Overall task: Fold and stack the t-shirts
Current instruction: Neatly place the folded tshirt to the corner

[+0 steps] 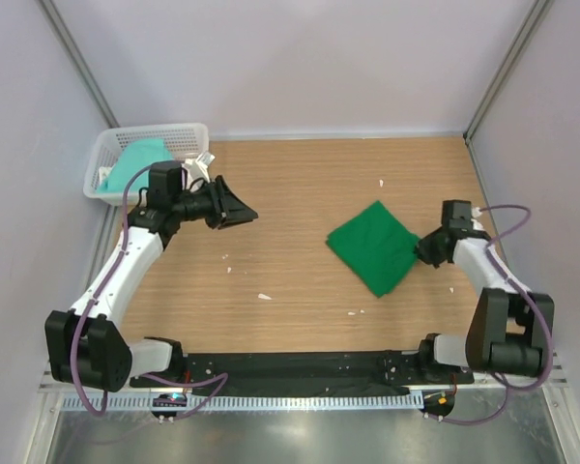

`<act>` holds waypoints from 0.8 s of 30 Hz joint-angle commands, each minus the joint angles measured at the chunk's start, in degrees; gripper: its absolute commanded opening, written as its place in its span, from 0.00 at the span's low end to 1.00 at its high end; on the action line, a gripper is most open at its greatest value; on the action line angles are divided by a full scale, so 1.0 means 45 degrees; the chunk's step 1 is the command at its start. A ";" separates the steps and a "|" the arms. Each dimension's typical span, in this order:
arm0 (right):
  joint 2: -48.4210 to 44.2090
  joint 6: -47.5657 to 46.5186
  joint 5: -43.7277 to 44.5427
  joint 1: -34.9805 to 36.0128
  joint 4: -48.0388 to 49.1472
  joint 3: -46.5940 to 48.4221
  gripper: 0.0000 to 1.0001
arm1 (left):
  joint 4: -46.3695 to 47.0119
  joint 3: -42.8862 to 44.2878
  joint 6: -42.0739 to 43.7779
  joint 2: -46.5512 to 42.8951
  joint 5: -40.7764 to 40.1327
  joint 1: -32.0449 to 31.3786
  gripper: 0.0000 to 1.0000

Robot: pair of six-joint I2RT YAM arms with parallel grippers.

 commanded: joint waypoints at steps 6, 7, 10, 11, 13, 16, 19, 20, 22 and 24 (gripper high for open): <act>-0.3655 -0.2028 0.0757 -0.5678 -0.5044 -0.0734 0.02 | 0.1726 0.0136 -0.0862 0.0161 0.0985 -0.0751 0.33; -0.3908 -0.2164 0.0698 -0.6244 -0.5065 -0.0812 0.02 | 0.1765 0.0136 -0.0882 0.0161 0.1024 -0.0868 0.33; -0.4027 -0.2809 0.0736 -0.8042 -0.5261 -0.0754 0.02 | 0.1843 0.0214 -0.0922 0.0181 0.1064 -0.1160 0.33; -0.4163 -0.2810 0.0736 -0.8394 -0.5280 -0.0734 0.02 | 0.1843 0.0195 -0.0922 0.0181 0.1083 -0.1259 0.33; -0.4300 -0.2635 0.0600 -0.9566 -0.5241 -0.0773 0.02 | 0.1921 0.0195 -0.0960 0.0181 0.1142 -0.1434 0.33; -0.4321 -0.2868 0.0347 -1.1031 -0.4871 -0.0909 0.02 | 0.1961 0.0292 -0.1000 0.0161 0.1161 -0.1610 0.33; -0.4340 -0.2928 0.0541 -1.1696 -0.4656 -0.1027 0.02 | 0.1902 0.0468 -0.0922 0.0123 0.1259 -0.1981 0.33; -0.4301 -0.2947 0.0425 -1.1776 -0.4443 -0.1047 0.02 | 0.1902 0.0507 -0.0902 0.0122 0.1278 -0.2040 0.33; -0.4087 -0.2850 0.0423 -1.1990 -0.4324 -0.1008 0.02 | 0.1844 0.0508 -0.0863 0.0025 0.1298 -0.2157 0.33; -0.4164 -0.2674 0.0716 -1.2302 -0.4439 -0.0949 0.02 | 0.1765 0.0449 -0.0785 -0.0034 0.1298 -0.2216 0.33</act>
